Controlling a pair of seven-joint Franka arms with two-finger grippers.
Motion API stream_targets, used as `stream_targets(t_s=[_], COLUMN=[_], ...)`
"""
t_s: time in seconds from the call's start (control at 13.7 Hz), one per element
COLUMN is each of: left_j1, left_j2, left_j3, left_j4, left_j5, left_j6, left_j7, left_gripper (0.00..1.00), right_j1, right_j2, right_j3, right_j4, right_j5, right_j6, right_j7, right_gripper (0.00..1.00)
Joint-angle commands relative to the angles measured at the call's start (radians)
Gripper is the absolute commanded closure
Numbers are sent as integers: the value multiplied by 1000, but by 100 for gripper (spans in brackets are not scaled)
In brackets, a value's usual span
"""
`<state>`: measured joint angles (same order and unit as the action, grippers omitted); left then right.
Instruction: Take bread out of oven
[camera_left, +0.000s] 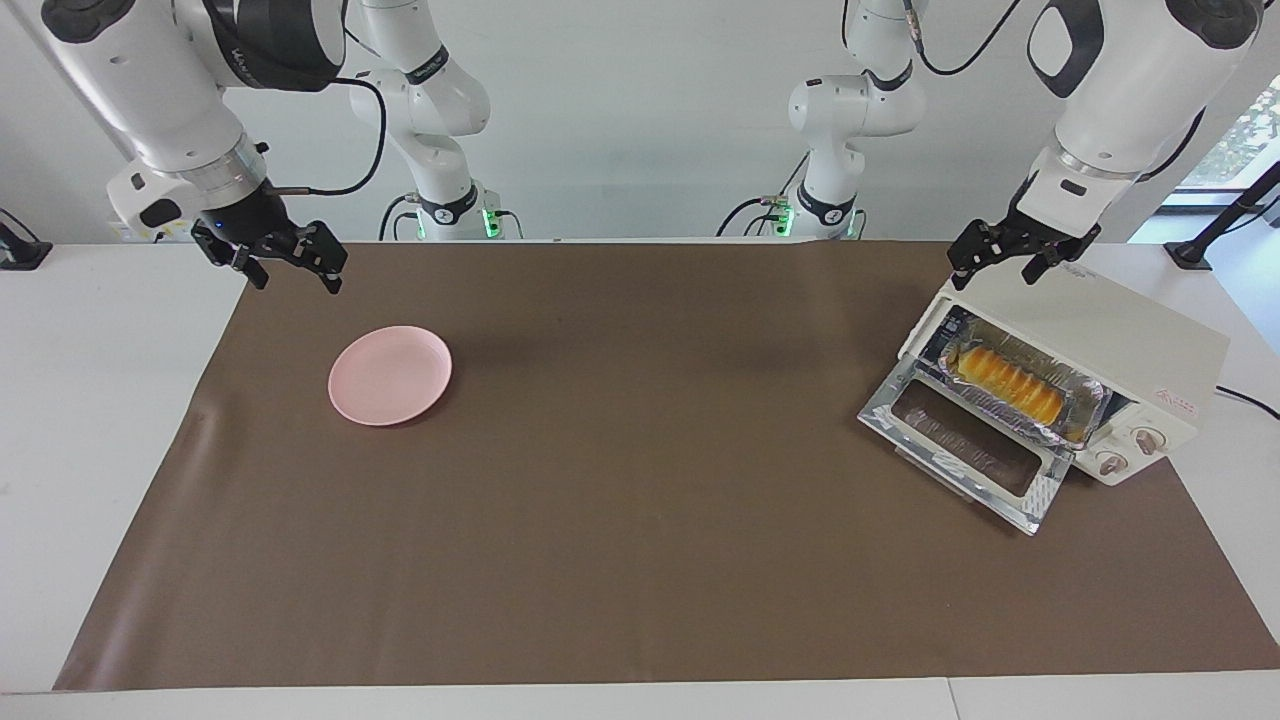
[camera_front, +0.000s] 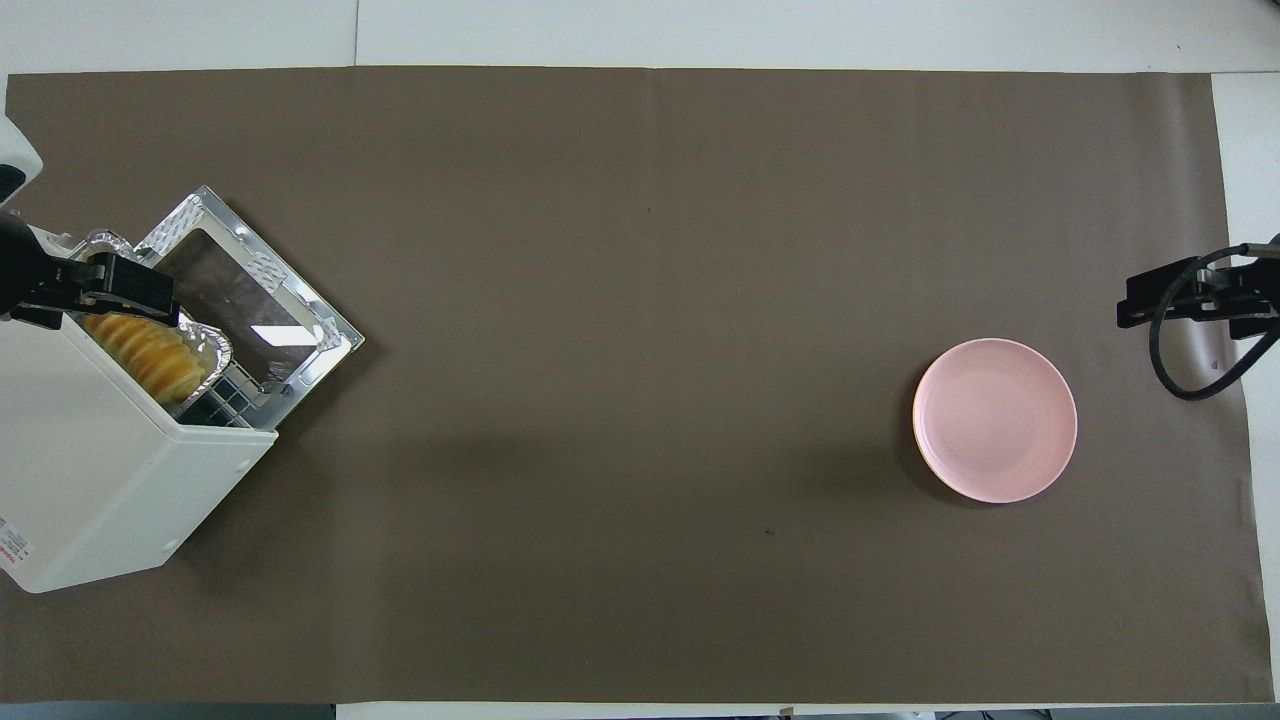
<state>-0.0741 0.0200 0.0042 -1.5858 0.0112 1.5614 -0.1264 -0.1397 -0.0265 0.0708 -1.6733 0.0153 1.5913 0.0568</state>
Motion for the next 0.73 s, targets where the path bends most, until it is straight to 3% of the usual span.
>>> stream_targets(t_s=[0.0, 0.15, 0.29, 0.66], left_j1=[-30, -42, -55, -82], left_j2=[32, 84, 157, 273], left_j3=[5, 6, 5, 11], left_j4=[-31, -16, 16, 43], left_j5=[1, 4, 16, 211], left_j6=[101, 100, 112, 128], left_j7=[-178, -208, -396, -510], left_gripper=[0, 0, 0, 0], right_j1=[-12, -12, -9, 3], right_j2=[-19, -24, -26, -39], right_j3=[6, 6, 6, 9], right_j4=[-22, -28, -29, -58], right_j5=[12, 12, 12, 12], right_j6=[-5, -5, -4, -1], right_j7=[6, 6, 8, 8], right_gripper=[0, 0, 0, 0])
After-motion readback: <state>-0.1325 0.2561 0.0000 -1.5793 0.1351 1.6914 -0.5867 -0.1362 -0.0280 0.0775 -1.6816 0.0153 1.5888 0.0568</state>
